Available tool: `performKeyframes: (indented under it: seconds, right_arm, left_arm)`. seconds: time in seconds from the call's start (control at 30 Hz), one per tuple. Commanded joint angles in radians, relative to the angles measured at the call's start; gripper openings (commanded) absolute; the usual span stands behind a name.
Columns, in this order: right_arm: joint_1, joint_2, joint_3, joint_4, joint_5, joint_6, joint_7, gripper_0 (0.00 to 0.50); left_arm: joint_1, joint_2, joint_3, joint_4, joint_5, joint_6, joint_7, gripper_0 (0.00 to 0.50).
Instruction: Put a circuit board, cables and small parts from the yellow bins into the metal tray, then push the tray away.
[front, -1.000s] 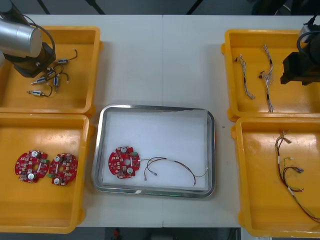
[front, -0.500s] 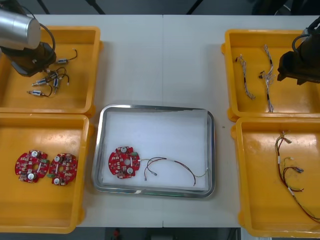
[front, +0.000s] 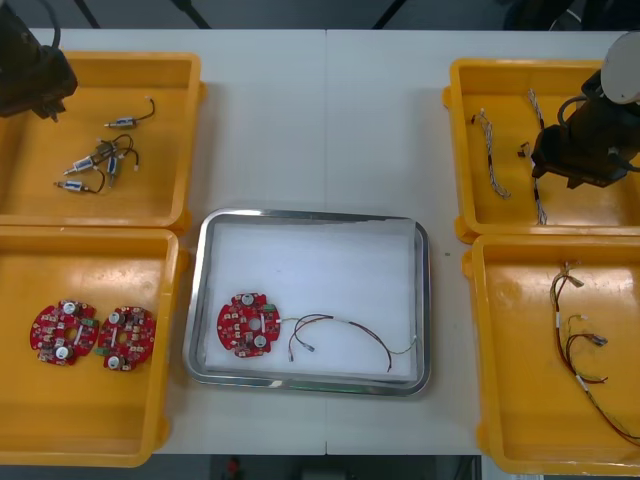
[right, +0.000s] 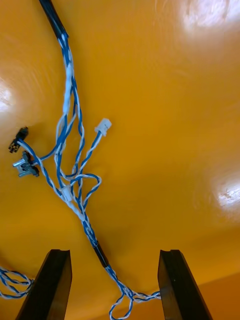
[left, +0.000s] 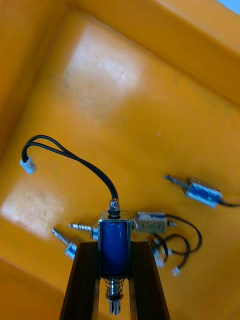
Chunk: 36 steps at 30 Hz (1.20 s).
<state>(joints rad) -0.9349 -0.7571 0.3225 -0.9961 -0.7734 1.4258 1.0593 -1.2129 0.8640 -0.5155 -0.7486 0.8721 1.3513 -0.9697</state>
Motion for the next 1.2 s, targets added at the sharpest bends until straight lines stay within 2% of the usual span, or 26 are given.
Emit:
performKeyframes:
  seconds: [0.03,0.57,1.1,1.13,1.17,1.2]
  right_arm:
    - [-0.045,0.005,0.055,0.001,0.005,-0.008,0.025,0.5]
    - [0.007,0.015,0.09,0.001,-0.041,-0.033,0.088,0.5]
    - [0.073,0.013,0.092,-0.001,-0.081,-0.085,0.145,0.5]
    - [0.076,0.013,0.092,0.001,-0.083,-0.088,0.146,0.365]
    - [0.077,0.013,0.092,0.001,-0.084,-0.09,0.148,0.273]
    - [0.079,0.013,0.092,0.001,-0.084,-0.09,0.148,0.095]
  left_arm:
    - [-0.048,0.082,0.014,-0.149,0.054,0.112,0.097,0.0]
    - [0.076,0.105,0.055,-0.647,0.142,0.338,0.516,0.0]
    - [0.213,0.104,0.054,-1.068,0.18,0.382,0.957,0.0]
    - [0.231,0.105,0.054,-1.104,0.177,0.382,0.993,0.0]
    - [0.242,0.104,0.054,-1.127,0.174,0.382,1.011,0.0]
    - [0.262,0.104,0.052,-1.163,0.163,0.382,1.039,0.0]
